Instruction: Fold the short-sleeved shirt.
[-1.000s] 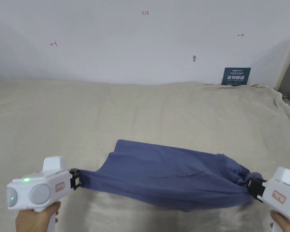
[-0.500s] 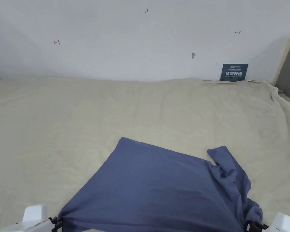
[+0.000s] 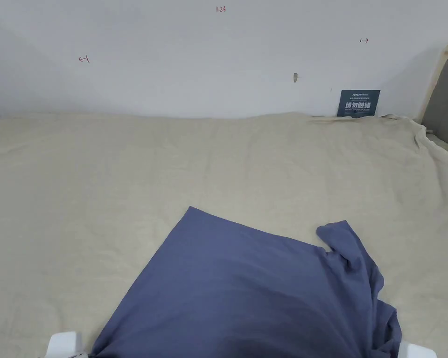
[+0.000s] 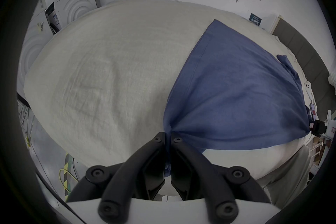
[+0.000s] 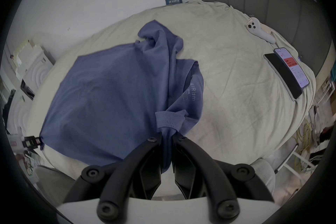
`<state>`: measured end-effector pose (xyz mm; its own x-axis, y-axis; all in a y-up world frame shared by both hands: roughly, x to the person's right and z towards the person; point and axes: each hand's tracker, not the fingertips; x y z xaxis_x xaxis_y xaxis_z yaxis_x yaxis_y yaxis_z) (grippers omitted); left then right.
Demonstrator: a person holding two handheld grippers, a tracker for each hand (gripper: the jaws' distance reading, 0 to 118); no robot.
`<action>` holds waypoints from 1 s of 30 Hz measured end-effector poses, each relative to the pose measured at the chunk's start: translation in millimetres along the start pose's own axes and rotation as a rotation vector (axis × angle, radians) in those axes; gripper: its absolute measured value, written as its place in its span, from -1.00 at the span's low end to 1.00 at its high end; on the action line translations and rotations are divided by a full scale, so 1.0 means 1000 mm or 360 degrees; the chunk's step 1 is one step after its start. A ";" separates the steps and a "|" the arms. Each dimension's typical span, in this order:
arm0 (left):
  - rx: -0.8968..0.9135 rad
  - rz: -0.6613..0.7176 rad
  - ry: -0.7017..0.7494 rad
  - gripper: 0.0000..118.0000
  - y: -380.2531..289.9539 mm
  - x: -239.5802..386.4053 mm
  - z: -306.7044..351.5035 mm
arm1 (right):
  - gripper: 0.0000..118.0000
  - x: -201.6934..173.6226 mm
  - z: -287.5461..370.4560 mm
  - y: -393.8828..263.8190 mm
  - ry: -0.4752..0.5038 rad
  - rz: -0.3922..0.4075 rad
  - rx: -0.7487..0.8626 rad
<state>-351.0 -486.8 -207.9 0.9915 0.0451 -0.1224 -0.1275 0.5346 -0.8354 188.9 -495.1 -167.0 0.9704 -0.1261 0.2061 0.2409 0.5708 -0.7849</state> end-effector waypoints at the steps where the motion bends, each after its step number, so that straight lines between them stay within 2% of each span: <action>1: 0.0006 0.0000 0.0014 -0.98 0.000 0.002 0.001 | -0.87 -0.003 0.000 -0.002 -0.0009 0.0017 -0.0004; 5: -0.0012 -0.0029 0.0073 -0.88 0.003 0.013 0.002 | -0.86 -0.011 0.006 0.000 -0.0029 0.0105 0.0006; 6: -0.0012 -0.0040 0.0075 -0.77 0.003 0.014 0.004 | -0.82 -0.012 0.009 0.001 -0.0028 0.0116 0.0013; 8: -0.0008 -0.0039 0.0094 -0.36 0.007 0.017 0.008 | -0.69 -0.015 0.018 0.006 -0.0044 0.0177 0.0054; 10: 0.0003 -0.0027 0.0093 0.23 0.013 0.019 0.015 | -0.14 -0.019 0.030 0.011 -0.0051 0.0230 0.0134; 12: 0.0056 -0.0019 0.0051 0.48 0.020 0.022 0.027 | 0.54 -0.021 0.045 0.018 -0.0023 0.0263 0.0253; 13: 0.0101 -0.0026 0.0031 0.58 0.026 0.025 0.035 | 0.62 -0.029 0.060 0.023 -0.0030 0.0272 0.0323; 15: 0.0174 -0.0056 0.0020 0.64 0.036 0.032 0.049 | 0.62 -0.035 0.079 0.032 -0.0039 0.0298 0.0424; 20: 0.0402 -0.0124 -0.0064 0.94 0.064 0.051 0.083 | 0.62 -0.043 0.118 0.058 -0.0029 0.0339 0.0626; 23: 0.0482 -0.0152 -0.0090 0.91 0.079 0.061 0.092 | 0.61 -0.045 0.131 0.069 -0.0014 0.0342 0.0692; 27: 0.0579 -0.0188 -0.0110 0.71 0.099 0.081 0.096 | 0.48 -0.047 0.136 0.080 -0.0034 0.0355 0.0745; 28: 0.0617 -0.0193 -0.0158 0.43 0.105 0.086 0.095 | 0.30 -0.047 0.136 0.082 -0.0032 0.0353 0.0754; 29: 0.0629 -0.0189 -0.0203 0.09 0.111 0.091 0.094 | 0.01 -0.046 0.134 0.085 -0.0035 0.0348 0.0766; 30: 0.0627 -0.0187 -0.0250 -0.41 0.117 0.095 0.091 | -0.49 -0.047 0.132 0.087 -0.0040 0.0345 0.0776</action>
<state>-269.6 -343.4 -268.4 0.9947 0.0762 0.0696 -0.0234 0.8233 -0.5671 162.2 -332.3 -168.2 0.9947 0.0525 0.0881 -0.0073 0.8930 -0.4499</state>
